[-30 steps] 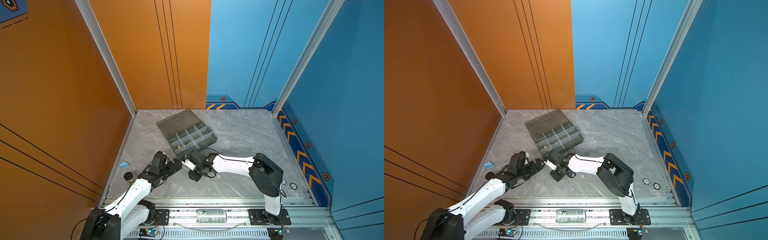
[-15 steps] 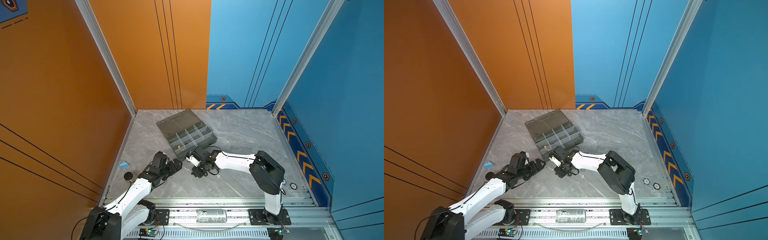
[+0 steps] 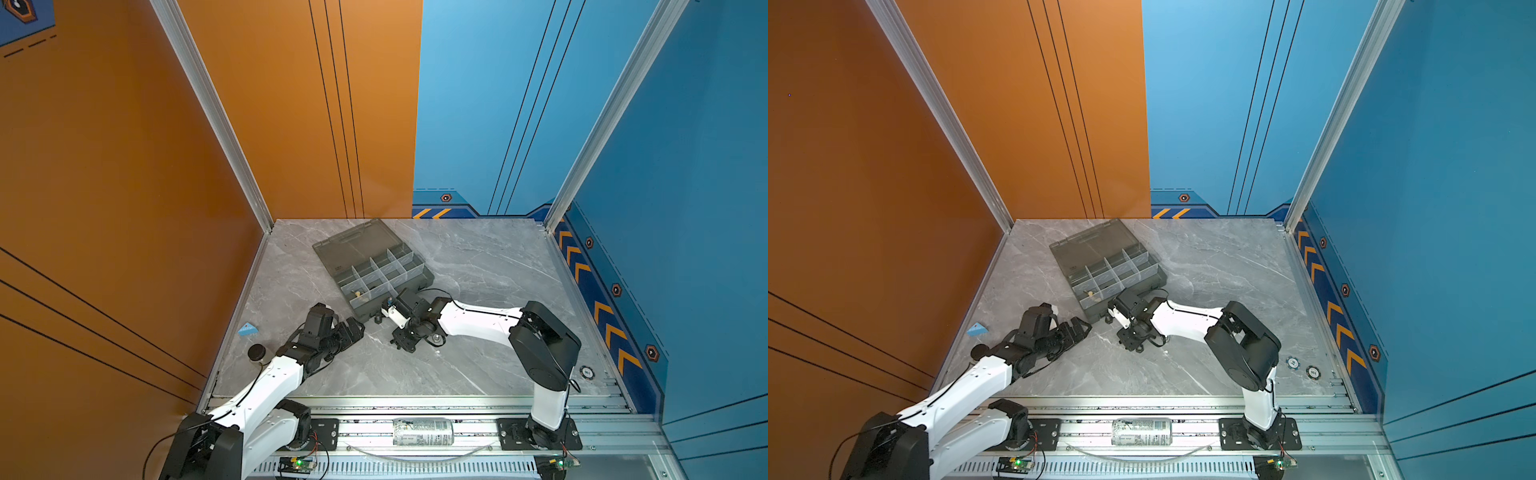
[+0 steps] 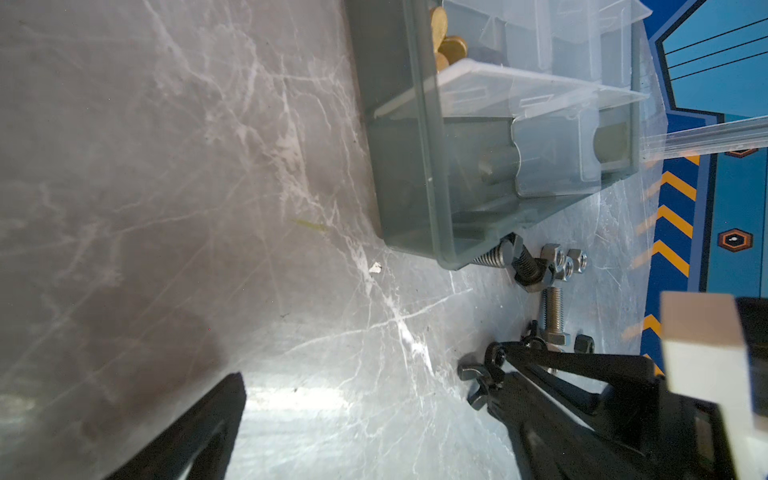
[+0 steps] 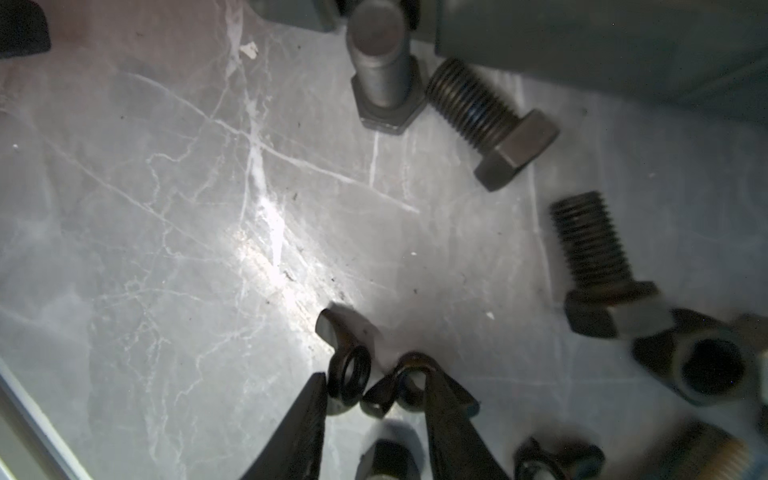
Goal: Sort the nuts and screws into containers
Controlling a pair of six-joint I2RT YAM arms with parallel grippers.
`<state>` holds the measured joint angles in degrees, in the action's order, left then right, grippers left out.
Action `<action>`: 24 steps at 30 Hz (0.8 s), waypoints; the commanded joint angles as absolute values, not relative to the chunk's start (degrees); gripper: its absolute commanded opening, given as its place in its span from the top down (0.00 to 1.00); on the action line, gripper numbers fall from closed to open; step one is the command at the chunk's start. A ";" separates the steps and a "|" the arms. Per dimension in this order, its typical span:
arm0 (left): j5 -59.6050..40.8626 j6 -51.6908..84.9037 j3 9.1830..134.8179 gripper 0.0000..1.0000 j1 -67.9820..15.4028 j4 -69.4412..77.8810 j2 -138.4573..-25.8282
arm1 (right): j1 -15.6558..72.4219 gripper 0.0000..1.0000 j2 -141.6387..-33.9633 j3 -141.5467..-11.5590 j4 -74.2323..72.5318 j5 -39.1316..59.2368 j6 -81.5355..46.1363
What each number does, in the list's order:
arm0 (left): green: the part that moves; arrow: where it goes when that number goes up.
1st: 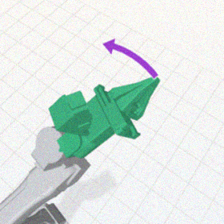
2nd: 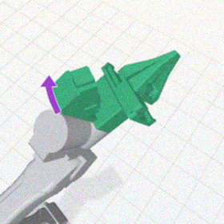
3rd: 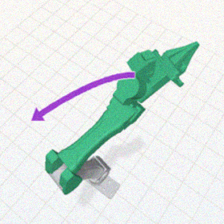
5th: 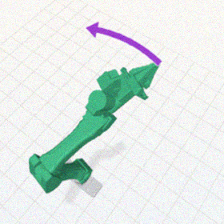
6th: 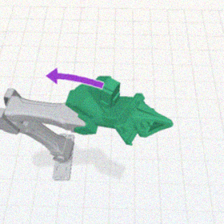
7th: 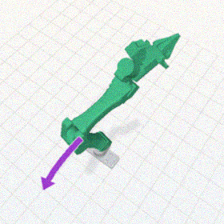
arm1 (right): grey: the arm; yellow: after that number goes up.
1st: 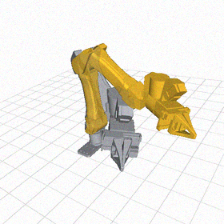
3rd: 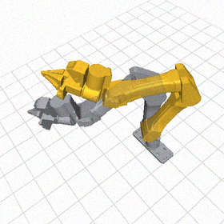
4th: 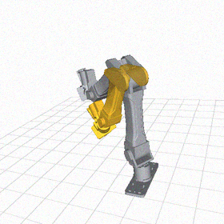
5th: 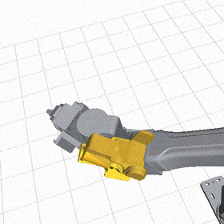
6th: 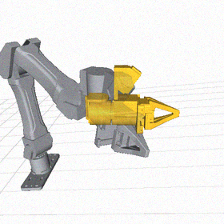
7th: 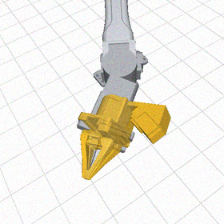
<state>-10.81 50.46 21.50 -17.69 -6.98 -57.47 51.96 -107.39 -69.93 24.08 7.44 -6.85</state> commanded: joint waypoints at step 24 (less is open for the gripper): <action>-11.45 50.37 20.56 0.02 -17.40 -7.51 -56.43 | 54.63 0.53 -109.91 -75.55 27.69 8.96 -4.34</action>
